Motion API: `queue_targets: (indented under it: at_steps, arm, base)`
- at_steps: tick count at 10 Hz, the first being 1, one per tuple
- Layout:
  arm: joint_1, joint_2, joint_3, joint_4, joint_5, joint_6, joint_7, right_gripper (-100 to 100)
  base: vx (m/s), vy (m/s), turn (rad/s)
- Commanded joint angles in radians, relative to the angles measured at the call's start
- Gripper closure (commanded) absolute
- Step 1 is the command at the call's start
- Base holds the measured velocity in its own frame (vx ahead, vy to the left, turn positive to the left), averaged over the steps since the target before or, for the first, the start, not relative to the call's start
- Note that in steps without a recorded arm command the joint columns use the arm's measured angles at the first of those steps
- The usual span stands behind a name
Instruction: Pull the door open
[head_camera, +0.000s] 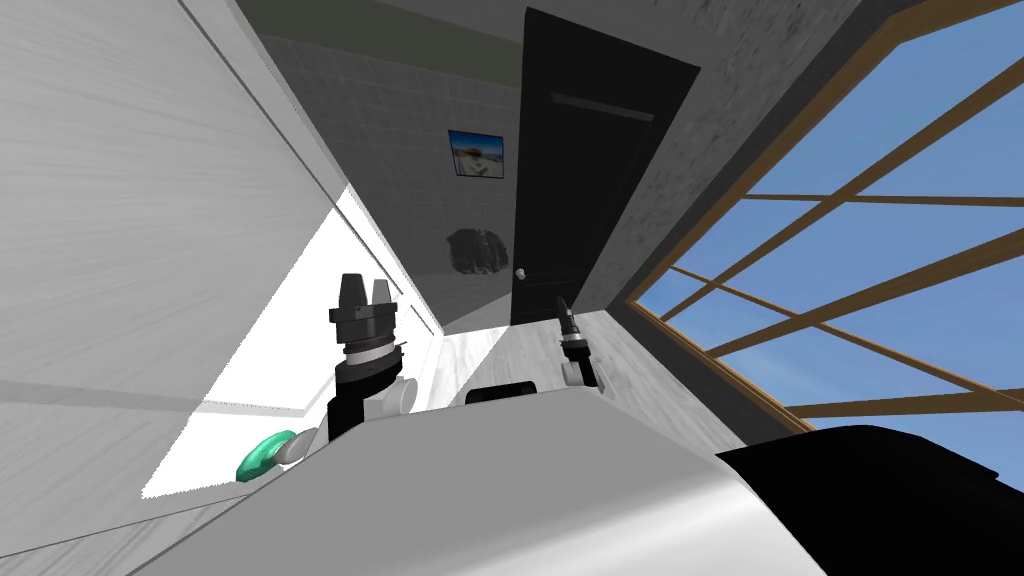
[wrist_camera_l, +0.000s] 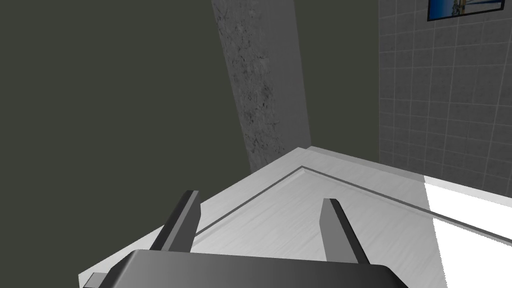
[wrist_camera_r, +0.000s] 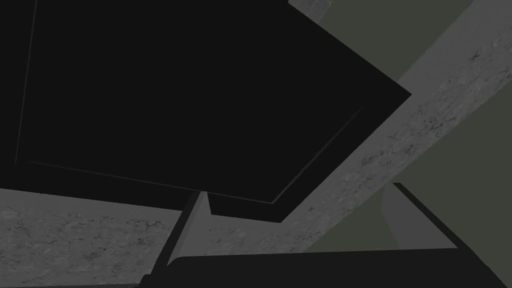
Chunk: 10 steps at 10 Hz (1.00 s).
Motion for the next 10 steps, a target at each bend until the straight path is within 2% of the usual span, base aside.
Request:
queue_targets:
  at_steps: [1,10]
  arm:
    - [-0.016,-0.006,-0.005,0.045,0.015,-0.015,0.038,-100]
    - [-0.088,-0.027,-0.026,0.267,0.099,-0.088,0.239,-100]
  base:
    - [0.099,0.007,-0.027]
    - [0.098,0.021,-0.029]
